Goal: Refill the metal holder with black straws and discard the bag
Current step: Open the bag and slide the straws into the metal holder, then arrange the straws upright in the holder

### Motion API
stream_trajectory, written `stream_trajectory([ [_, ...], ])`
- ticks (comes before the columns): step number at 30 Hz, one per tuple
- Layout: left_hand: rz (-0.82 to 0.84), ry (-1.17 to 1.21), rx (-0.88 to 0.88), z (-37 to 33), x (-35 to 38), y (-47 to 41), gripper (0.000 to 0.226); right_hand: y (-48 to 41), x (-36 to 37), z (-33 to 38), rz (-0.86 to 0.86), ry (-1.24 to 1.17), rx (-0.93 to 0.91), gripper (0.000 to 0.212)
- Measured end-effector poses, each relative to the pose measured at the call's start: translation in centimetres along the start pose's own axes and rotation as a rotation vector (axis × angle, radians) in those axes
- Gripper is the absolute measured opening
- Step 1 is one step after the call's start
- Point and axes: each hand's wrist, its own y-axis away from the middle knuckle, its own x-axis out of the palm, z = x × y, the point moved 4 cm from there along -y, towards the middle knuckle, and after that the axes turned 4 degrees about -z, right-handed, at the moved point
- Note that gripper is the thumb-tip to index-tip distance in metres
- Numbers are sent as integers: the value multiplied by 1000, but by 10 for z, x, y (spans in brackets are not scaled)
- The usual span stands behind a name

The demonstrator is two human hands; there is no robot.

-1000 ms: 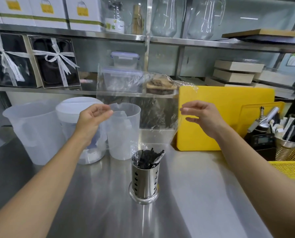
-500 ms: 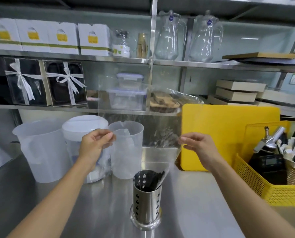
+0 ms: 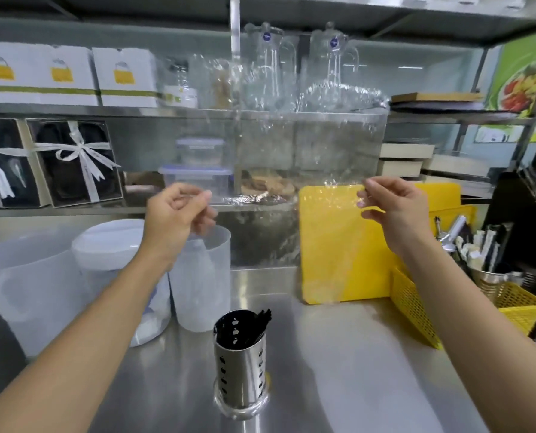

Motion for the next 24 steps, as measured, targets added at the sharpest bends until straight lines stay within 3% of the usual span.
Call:
stream_trajectory([
  [8, 261, -78, -194, 66, 86, 67, 11, 28, -124, -55, -233, 107, 249, 5],
  [12, 381, -128, -405, 110, 115, 117, 21, 65, -178, -91, -315, 261, 377, 9],
  [18, 415, -211, -726, 187, 139, 201, 28, 129, -229, -138, -323, 460, 567, 7],
  [24, 279, -256, -957, 232, 139, 234, 27, 171, -247, -182, -333, 531, 719, 12],
])
